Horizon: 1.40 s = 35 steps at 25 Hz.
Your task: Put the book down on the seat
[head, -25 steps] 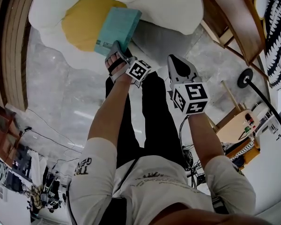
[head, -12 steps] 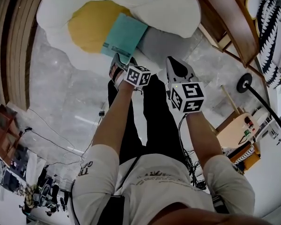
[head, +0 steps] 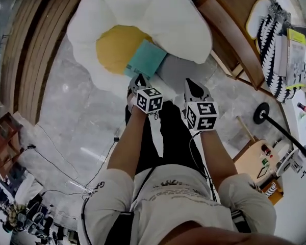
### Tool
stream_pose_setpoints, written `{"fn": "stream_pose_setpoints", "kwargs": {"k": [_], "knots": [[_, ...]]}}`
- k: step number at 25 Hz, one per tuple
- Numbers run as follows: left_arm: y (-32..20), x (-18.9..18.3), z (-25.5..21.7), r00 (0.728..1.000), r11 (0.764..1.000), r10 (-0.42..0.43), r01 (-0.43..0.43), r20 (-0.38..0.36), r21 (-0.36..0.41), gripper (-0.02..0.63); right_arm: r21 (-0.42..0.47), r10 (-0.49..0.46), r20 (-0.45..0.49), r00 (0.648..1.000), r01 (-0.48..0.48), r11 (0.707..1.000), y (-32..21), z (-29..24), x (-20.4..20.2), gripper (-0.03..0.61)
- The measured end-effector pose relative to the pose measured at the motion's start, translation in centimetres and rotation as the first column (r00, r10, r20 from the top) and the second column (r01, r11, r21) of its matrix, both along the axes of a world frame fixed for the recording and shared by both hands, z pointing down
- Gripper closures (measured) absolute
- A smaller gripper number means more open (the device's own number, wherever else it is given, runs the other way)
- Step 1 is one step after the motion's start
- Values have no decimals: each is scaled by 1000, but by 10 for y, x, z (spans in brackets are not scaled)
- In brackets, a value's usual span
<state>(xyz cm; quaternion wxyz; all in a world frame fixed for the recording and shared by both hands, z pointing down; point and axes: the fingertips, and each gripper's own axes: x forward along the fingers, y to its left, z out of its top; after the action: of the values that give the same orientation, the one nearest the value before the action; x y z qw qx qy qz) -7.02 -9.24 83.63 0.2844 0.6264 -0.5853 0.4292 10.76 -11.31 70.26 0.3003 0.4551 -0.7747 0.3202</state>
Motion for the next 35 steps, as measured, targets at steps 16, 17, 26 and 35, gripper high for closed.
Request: {"fn": "stream_pose_setpoints", "kwargs": {"k": [16, 17, 26, 35], "knots": [[-51, -33, -331, 975, 910, -46, 130, -217, 393, 592, 359, 1, 132, 991, -48, 932, -70, -250, -63, 551], [-57, -38, -355, 975, 897, -46, 136, -216, 421, 592, 386, -4, 143, 990, -52, 921, -76, -269, -67, 551], [-89, -72, -513, 965, 780, -55, 203, -258, 592, 594, 560, -67, 240, 969, -82, 825, -116, -402, -95, 552], [-100, -74, -597, 984, 704, -30, 146, -176, 695, 593, 667, -98, 267, 959, -111, 737, -122, -483, -89, 552]]}}
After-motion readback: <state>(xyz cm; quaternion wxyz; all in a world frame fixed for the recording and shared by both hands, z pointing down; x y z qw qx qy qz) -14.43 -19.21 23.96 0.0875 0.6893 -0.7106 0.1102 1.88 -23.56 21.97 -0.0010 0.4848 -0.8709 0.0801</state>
